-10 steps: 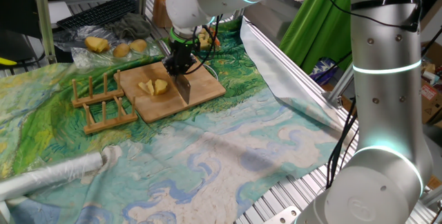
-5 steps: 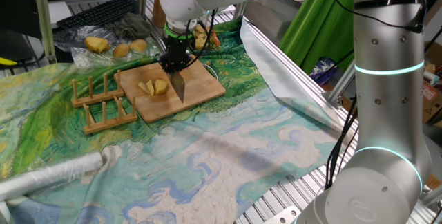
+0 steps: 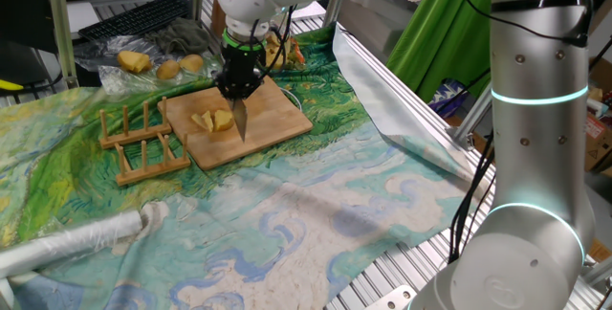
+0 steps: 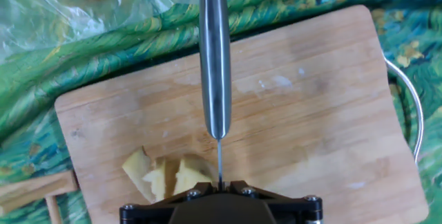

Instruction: Chop the potatoes

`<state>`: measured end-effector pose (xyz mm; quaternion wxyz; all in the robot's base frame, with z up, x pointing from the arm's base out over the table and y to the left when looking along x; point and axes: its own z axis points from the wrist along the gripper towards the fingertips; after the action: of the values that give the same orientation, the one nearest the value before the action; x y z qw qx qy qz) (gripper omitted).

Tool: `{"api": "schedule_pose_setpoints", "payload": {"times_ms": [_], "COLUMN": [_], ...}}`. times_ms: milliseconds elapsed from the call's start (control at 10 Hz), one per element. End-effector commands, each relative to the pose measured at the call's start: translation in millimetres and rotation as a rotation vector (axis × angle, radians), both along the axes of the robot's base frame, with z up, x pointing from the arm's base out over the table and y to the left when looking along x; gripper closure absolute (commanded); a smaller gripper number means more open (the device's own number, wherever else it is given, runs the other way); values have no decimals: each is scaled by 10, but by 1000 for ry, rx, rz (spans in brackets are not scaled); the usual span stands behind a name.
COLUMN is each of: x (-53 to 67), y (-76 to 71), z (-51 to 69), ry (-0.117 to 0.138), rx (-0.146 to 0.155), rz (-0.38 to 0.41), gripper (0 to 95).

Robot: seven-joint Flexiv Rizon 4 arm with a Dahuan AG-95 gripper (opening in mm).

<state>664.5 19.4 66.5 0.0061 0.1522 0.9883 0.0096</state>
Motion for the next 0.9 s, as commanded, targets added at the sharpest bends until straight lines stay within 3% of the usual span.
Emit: {"api": "schedule_pose_setpoints", "payload": {"times_ms": [100,900], "x": [-12,-24], "y": [42,147], "z": [49,127], "ry": [3,4], "rx": [9,14], "rz": [-50,-118], "gripper": [950,950]}}
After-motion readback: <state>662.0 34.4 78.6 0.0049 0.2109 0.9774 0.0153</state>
